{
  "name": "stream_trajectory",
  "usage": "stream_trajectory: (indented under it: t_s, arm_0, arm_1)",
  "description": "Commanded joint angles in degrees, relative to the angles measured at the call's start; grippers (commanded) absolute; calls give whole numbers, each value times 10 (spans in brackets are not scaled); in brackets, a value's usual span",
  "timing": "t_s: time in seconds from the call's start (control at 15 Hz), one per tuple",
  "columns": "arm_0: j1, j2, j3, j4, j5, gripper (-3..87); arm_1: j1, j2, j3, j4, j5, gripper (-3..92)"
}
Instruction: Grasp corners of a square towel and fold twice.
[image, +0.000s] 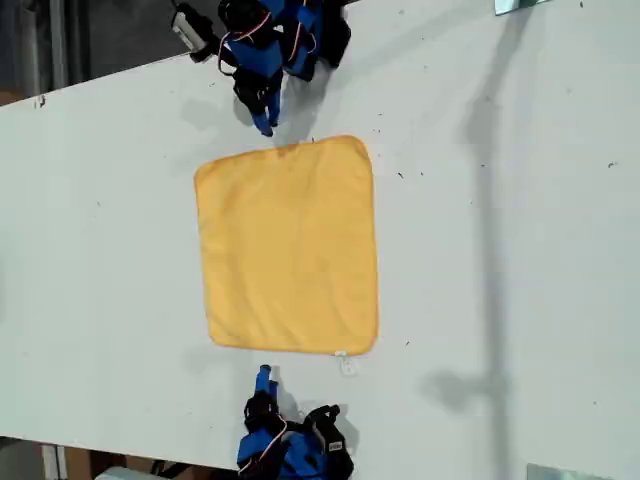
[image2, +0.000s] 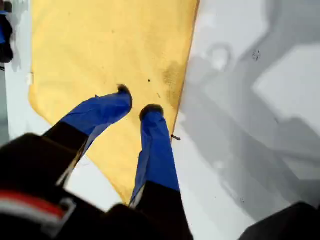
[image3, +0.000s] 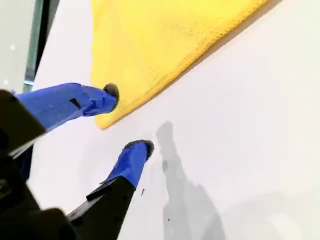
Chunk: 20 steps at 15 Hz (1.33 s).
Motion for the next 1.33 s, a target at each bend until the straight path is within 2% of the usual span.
stream_trajectory:
  t_s: [0.0, 0.13, 0.27, 0.33, 0.4, 0.47, 0.53, 0.6, 0.87, 1.0, 1.27]
  arm_0:
    - [15, 4, -23, 7, -125, 106]
    - [12, 4, -24, 11, -127, 128]
    - [12, 4, -33, 11, -109, 17]
    - [15, 4, -33, 11, -109, 15]
    - [14, 4, -33, 11, -109, 44]
    - [13, 4, -33, 11, -106, 103]
    - [25, 4, -27, 11, -119, 156]
    - [30, 4, -14, -20, -120, 155]
    - [29, 4, -11, -19, -127, 145]
    - [28, 4, -12, -18, -125, 142]
    - [30, 4, -12, -18, -125, 140]
  arm_1:
    - [-26, -5, 11, -87, -166, 12]
    - [-24, -5, 7, -82, -166, 9]
    - [-21, -5, 7, -80, -166, 9]
    - [-19, -5, 8, -79, -166, 10]
    - [-19, -5, 8, -79, -166, 15]
    - [-25, -5, 11, -87, -174, 59]
    - [-57, -11, 20, -154, -226, 177]
    - [-93, -50, -16, -185, -238, 196]
    - [-263, -629, -306, -232, -285, 238]
    - [-307, -726, -324, -221, -272, 247]
    - [-374, -784, -327, -192, -229, 265]
